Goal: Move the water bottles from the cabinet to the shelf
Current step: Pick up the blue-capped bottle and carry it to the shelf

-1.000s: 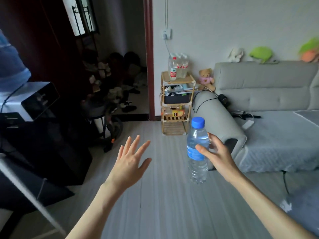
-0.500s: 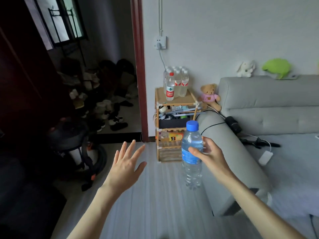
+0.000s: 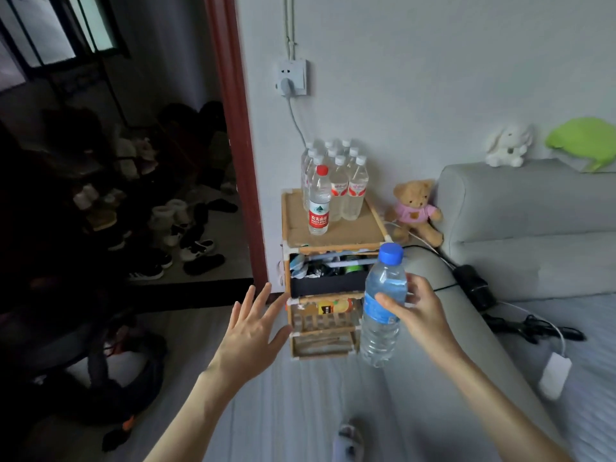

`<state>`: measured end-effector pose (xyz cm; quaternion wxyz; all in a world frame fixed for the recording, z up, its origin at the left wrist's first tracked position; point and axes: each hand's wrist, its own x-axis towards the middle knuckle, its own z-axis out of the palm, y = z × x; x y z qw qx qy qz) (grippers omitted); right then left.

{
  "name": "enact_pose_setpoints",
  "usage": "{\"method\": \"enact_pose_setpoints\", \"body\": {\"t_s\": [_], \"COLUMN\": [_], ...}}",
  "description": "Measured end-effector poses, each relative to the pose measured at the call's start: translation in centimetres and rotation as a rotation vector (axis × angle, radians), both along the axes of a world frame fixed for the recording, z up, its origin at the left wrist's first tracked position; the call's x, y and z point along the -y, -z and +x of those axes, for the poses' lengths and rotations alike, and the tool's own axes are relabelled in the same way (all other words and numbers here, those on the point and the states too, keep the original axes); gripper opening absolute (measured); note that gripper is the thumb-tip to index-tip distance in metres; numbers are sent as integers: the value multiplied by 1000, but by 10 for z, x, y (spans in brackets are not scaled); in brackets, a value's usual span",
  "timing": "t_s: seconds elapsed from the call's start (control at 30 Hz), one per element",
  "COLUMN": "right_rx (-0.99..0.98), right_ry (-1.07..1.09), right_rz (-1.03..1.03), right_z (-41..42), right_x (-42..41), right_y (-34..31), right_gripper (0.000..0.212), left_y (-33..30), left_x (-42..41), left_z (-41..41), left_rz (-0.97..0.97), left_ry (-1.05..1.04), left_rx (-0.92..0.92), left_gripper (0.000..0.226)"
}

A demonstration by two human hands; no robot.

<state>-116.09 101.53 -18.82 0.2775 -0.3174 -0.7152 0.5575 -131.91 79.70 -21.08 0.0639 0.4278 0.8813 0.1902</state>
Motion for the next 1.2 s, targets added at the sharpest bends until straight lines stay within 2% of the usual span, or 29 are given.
{"method": "enact_pose_setpoints", "body": {"t_s": [0.1,0.2,0.3,0.43,0.8,0.97,1.1,1.2], "right_rx": [10,20,43,81,66,60,50,45], "right_ry": [-6,-24,-45,-63,31,119,91,21], "right_rz": [-13,-19,-22,-21,-8,-10,-52,-39], "right_z": [-49,-97,-143,-200,-300,-312,-319,-317], "right_x": [-55,-109,-152,-195,-232,-227,-227,-230], "right_y": [7,8,8,9,45,58,63,64], "right_gripper": [43,67,67,83,53,53,67,62], "left_y": [12,23,33,49,121,137,146,149], "left_x": [-51,-105,-151,-198,-269,-277,-279,-275], "left_z": [-43,-86,-121,-161,-250,-261,-263,-258], "left_rz": [-58,-142,-187,-189,-332,-373,-375,-397], "left_ry": [-33,-72,-86,-107,-24,38,46,48], "left_rx": [20,59,59,105,196,188,169,81], "left_gripper": [76,60,58,55,56,60,87,67]}}
